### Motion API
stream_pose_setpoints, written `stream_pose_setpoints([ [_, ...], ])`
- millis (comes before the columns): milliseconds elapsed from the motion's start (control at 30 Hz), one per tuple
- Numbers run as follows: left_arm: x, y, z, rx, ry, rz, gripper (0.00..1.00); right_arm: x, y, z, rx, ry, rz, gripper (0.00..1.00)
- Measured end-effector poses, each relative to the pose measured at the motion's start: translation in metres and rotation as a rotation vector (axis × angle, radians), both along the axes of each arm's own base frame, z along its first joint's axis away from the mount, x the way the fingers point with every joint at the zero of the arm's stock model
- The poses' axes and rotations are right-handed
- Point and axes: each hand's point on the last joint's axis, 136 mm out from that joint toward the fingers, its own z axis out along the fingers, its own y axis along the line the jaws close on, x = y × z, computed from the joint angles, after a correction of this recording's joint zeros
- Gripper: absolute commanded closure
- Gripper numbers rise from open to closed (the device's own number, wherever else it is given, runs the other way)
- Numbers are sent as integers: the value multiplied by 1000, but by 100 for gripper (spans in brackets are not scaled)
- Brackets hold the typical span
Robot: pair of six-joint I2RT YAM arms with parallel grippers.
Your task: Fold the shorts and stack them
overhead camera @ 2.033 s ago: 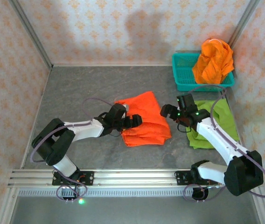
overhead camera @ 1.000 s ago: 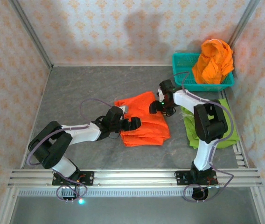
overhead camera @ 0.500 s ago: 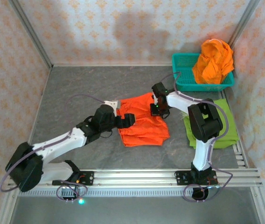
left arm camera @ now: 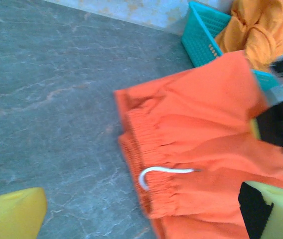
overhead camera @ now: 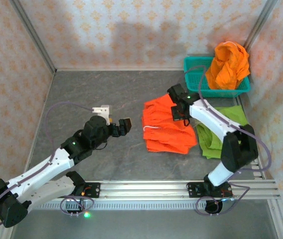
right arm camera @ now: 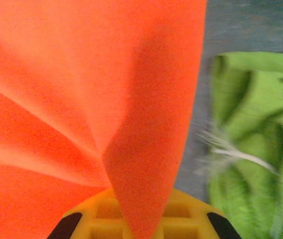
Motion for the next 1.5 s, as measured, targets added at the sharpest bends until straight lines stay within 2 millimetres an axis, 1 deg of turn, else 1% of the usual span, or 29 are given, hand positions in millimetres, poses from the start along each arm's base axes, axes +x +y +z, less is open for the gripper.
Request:
stream_pose_setpoints([
  [133,0,2,-1,8,2,9,0,-10,-26,26,-109,-21,-43,100],
  [333,1,3,-1,10,0,12,0,-18,-59,42,-255,-8,-92,100],
  [400,1,3,-1,15,-2,9,0,-19,-67,50,-284,-7,-105,100],
  [533,1,3,-1,16,-1,9,0,-15,-79,75,-328,-38,-125,100],
  [633,1,2,-2,16,-1,9,0,-13,-85,90,-351,-53,-129,100],
  [733,1,2,-3,20,3,8,0,-15,-95,96,-382,-38,-133,100],
  [900,2,1,-6,24,9,9,0,-21,-111,97,-418,9,-151,100],
  [1000,3,1,-7,26,12,9,0,-21,-113,101,-422,15,-150,100],
  [1233,4,0,-10,33,20,9,0,-19,-114,124,-413,-23,-158,100],
  [1367,4,0,-10,33,19,8,0,-21,-120,125,-427,-11,-166,100],
  [1500,4,0,-10,37,18,7,0,-24,-134,127,-452,2,-199,100],
])
